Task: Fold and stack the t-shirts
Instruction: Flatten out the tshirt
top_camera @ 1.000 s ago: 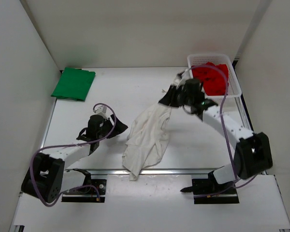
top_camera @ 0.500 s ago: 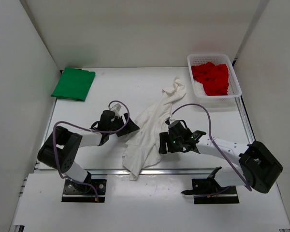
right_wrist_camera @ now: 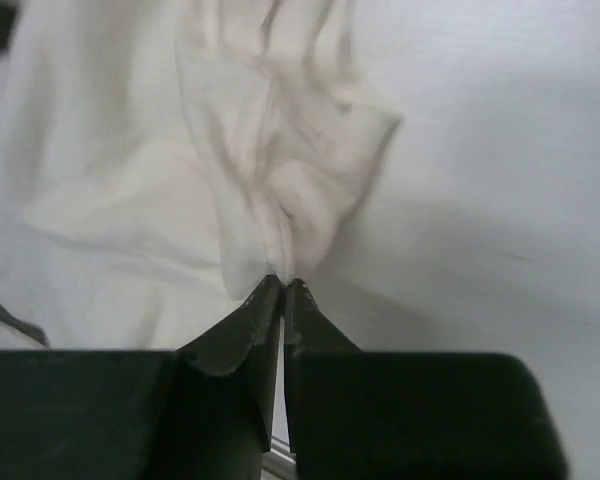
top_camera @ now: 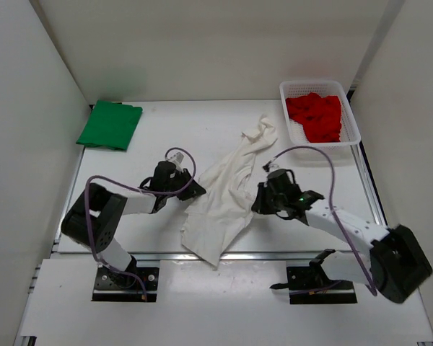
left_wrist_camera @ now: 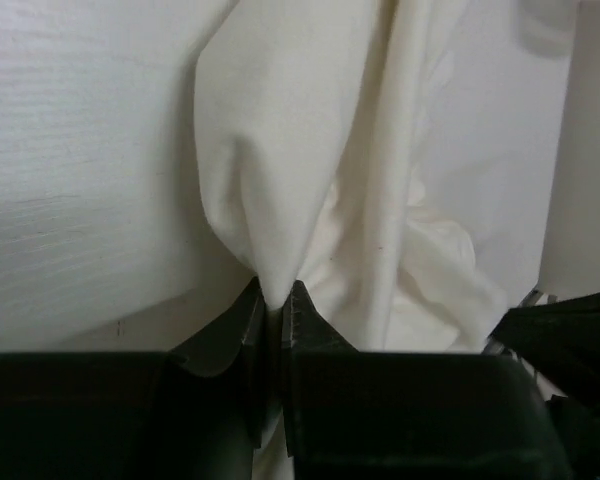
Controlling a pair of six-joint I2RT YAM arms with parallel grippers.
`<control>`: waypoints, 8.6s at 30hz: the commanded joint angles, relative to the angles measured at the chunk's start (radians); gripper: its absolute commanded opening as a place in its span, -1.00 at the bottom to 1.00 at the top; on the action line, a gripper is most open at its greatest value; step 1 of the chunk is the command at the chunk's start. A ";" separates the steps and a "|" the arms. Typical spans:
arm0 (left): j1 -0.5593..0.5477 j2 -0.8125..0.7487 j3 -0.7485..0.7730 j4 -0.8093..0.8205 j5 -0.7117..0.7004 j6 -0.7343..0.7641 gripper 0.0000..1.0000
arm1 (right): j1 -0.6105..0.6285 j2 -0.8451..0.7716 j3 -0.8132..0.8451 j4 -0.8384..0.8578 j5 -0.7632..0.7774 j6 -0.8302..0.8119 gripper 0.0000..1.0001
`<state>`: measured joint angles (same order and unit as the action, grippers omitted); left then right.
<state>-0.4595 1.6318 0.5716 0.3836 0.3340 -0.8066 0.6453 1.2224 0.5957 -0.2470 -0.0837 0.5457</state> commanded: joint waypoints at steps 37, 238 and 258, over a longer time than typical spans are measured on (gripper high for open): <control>0.138 -0.659 -0.378 -0.175 -0.101 0.001 0.54 | -0.395 -0.277 -0.059 0.001 -0.168 -0.050 -1.00; 0.691 -0.822 -0.225 -0.422 -0.352 0.027 -0.02 | -0.793 -0.146 -0.034 0.362 -0.760 0.247 -1.00; 0.794 -0.427 -0.205 -0.249 -0.289 -0.089 0.03 | -0.750 0.071 -0.013 0.474 -0.653 0.232 -1.00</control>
<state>0.3389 1.1152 0.2722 0.0731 0.0383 -0.8753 -0.1112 1.3033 0.5743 0.1600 -0.7376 0.7818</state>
